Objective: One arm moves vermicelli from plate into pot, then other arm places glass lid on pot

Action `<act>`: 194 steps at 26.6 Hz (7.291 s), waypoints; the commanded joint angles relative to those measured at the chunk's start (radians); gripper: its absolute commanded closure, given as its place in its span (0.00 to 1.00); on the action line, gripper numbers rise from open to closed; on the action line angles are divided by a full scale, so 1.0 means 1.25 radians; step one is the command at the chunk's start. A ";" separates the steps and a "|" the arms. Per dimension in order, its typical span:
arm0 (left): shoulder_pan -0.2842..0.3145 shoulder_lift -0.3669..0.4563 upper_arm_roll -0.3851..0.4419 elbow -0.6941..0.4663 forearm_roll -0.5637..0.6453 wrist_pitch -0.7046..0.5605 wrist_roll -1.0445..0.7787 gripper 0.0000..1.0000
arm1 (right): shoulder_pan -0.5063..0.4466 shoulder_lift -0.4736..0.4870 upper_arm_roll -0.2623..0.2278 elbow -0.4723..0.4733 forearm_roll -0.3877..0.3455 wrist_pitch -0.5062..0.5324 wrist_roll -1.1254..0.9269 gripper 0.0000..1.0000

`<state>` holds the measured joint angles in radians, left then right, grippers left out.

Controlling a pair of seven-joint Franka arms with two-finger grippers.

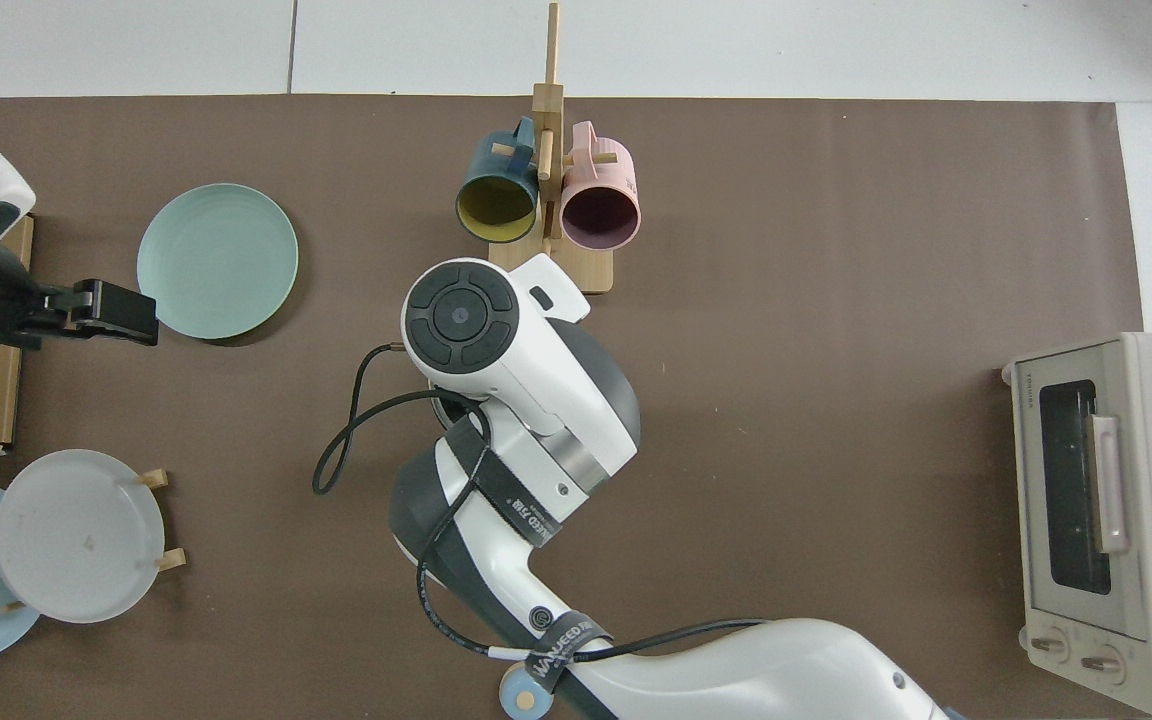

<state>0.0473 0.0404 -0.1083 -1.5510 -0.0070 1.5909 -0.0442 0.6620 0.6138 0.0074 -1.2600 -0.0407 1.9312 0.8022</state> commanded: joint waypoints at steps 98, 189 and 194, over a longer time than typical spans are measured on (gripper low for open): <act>0.009 -0.015 0.001 -0.013 -0.013 0.010 0.000 0.00 | -0.112 0.021 0.009 -0.023 -0.010 0.128 -0.195 0.04; 0.009 -0.015 0.001 -0.013 -0.013 0.011 0.000 0.00 | -0.098 -0.157 0.011 -0.289 0.006 0.066 -0.055 0.02; 0.009 -0.015 0.001 -0.013 -0.013 0.010 0.000 0.00 | -0.098 -0.158 0.011 -0.294 0.026 0.074 -0.056 0.02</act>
<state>0.0487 0.0396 -0.1045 -1.5508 -0.0070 1.5918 -0.0449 0.5446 0.4533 0.0149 -1.5680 -0.0331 1.9846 0.7053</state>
